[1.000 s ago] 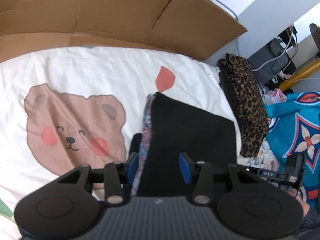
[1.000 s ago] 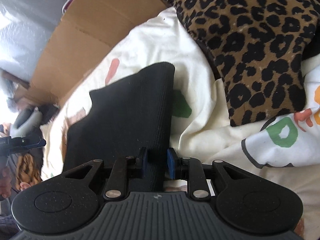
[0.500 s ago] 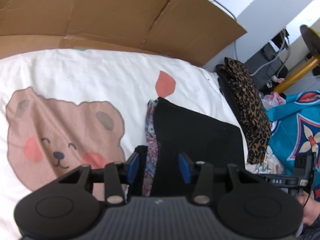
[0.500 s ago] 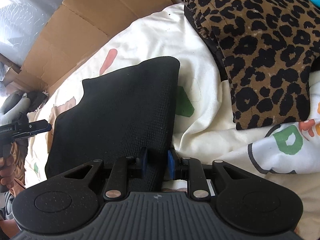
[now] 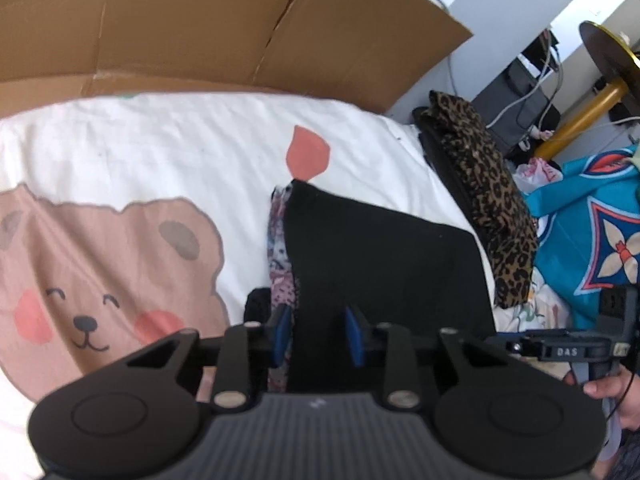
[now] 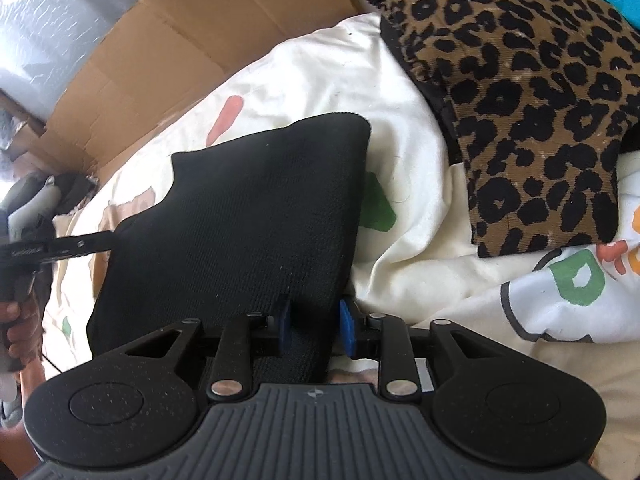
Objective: Fold clothes
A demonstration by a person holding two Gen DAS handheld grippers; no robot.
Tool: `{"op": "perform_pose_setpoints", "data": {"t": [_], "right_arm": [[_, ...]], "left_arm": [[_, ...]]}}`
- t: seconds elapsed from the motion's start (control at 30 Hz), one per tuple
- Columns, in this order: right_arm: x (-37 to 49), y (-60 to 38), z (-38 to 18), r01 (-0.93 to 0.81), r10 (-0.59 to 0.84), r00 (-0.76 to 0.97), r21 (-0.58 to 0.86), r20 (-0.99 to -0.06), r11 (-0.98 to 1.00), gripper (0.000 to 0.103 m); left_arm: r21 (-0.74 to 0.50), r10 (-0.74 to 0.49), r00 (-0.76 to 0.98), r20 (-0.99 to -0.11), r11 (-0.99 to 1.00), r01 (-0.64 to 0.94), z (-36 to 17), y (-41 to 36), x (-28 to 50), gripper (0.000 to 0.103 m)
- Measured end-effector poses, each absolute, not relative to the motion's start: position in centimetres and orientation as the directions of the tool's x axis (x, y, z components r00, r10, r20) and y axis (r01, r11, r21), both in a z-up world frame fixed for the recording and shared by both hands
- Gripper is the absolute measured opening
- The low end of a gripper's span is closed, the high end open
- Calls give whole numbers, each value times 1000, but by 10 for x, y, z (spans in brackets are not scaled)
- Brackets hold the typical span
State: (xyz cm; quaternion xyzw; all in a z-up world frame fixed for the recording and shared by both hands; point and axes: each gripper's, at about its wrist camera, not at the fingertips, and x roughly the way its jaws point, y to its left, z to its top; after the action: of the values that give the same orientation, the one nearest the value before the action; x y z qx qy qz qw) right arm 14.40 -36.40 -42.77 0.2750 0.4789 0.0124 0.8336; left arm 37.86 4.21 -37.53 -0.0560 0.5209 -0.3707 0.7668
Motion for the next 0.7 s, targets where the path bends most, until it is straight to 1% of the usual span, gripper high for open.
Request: {"op": "perform_pose_setpoints", "data": {"t": [0.1,0.13,0.17,0.2,0.23,0.37,0.5,0.63,0.7], "right_arm": [[142,-363,-429,244,293,537,478,-791,844,29],[141,-363,-430,246,295,537,481,-790,841,29],[141,-363,-430,247,296,537,483,-790,840,29],[140,-363,-431,248,297,537,485,-789,839,29],[140,-363,-431,247,298,538,486,-789,838,30],[140,-363,-430,243,314,537,500,-783,831,31],[139,-363,-429,241,318,543,508,-777,827,31],[139,-365,-426,244,315,549,509,-774,825,32],[137,-366,-426,250,316,549,512,-774,822,34]], "left_arm": [[-472,-627,187,-756,721,507,-375,43,378,31],[-472,-627,189,-755,721,507,-375,44,378,24],[-472,-627,191,-755,722,506,-374,45,378,13],[-474,-627,190,-755,723,502,-374,46,378,7],[-482,-632,188,-752,722,496,-374,48,378,4],[-476,-643,192,-742,706,525,-365,50,374,2],[-465,-630,224,-744,728,504,-360,59,378,2],[-450,-602,231,-764,754,479,-370,61,383,2],[-441,-592,223,-775,758,481,-376,59,383,2]]}}
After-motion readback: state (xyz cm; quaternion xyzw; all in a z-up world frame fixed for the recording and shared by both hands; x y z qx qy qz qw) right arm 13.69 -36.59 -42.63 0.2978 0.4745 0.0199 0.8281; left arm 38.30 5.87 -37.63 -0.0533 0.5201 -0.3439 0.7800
